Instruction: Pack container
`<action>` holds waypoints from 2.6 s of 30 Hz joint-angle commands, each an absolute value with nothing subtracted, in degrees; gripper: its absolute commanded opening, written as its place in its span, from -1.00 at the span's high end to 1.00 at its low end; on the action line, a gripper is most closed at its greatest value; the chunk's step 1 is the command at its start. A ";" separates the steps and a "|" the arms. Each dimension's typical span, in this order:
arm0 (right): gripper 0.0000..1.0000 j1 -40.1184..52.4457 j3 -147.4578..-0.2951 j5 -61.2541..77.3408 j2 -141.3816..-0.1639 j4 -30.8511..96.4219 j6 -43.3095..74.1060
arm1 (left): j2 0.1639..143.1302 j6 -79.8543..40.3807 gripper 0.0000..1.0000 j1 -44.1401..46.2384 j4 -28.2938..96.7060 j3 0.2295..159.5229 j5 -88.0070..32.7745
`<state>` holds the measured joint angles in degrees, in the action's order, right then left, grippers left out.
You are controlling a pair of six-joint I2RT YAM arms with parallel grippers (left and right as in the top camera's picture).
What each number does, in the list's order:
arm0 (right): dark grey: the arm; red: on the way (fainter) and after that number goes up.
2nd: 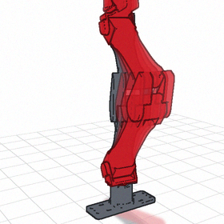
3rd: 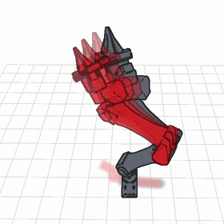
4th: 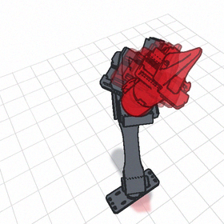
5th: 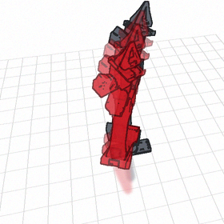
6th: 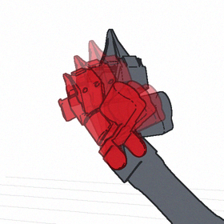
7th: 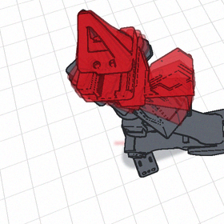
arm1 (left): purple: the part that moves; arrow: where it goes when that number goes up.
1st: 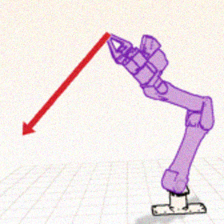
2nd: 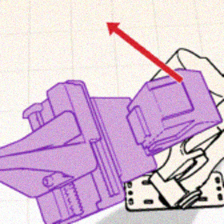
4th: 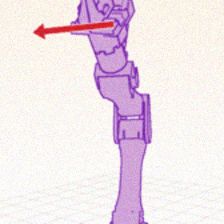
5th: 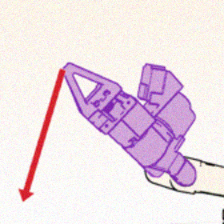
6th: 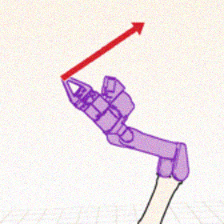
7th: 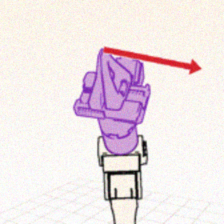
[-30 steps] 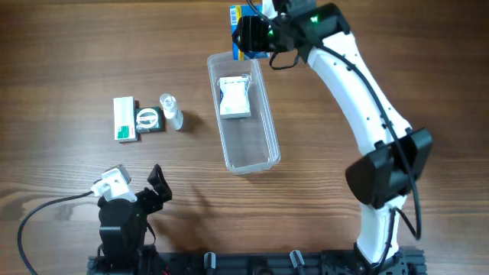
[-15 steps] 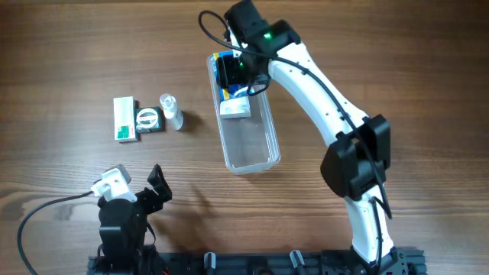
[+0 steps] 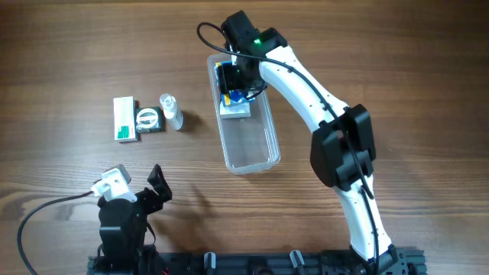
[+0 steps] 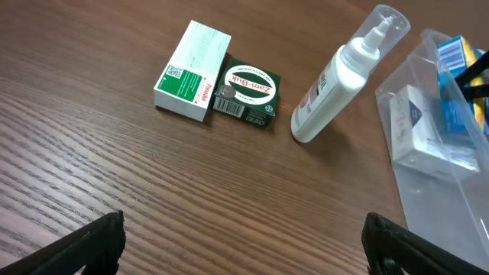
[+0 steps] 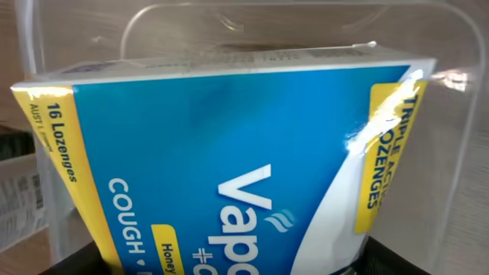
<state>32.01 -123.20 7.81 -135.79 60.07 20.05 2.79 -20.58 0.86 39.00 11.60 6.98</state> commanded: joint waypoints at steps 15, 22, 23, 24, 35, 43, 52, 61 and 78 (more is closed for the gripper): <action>-0.99 31.99 -124.44 7.07 -137.05 58.96 20.75 | 2.63 -19.90 -0.99 1.26 38.85 11.46 7.11; -1.00 31.99 -124.95 7.11 -136.27 58.98 20.18 | 2.63 -19.90 -1.00 1.26 38.85 11.46 7.11; -0.99 31.99 -125.05 7.11 -135.50 58.74 19.44 | 2.63 -19.90 -0.99 1.26 38.85 11.46 7.11; -1.00 31.99 -125.05 7.09 -134.32 58.41 18.98 | 2.63 -19.90 -0.99 1.26 38.85 11.46 7.11; -1.00 31.86 -125.05 -3.05 -113.27 61.32 12.23 | 2.63 -19.90 -0.99 1.26 38.85 11.46 7.11; -1.00 30.39 -124.64 -16.05 -101.23 74.89 9.15 | 2.63 -19.90 -0.99 1.26 38.85 11.46 7.11; -0.99 29.26 -105.82 -16.91 -83.72 72.93 9.65 | 2.63 -19.90 -0.99 1.26 38.85 11.46 7.11; -0.99 29.26 -63.94 -18.48 -49.28 51.00 12.27 | 2.63 -19.90 -0.99 1.26 38.85 11.46 7.11; -0.99 29.28 -58.48 -29.54 -48.73 52.99 15.03 | 2.63 -19.90 -0.99 1.26 38.85 11.46 7.11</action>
<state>29.30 -59.05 -27.75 -47.05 52.86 13.87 2.79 -20.58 0.86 39.03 11.60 6.98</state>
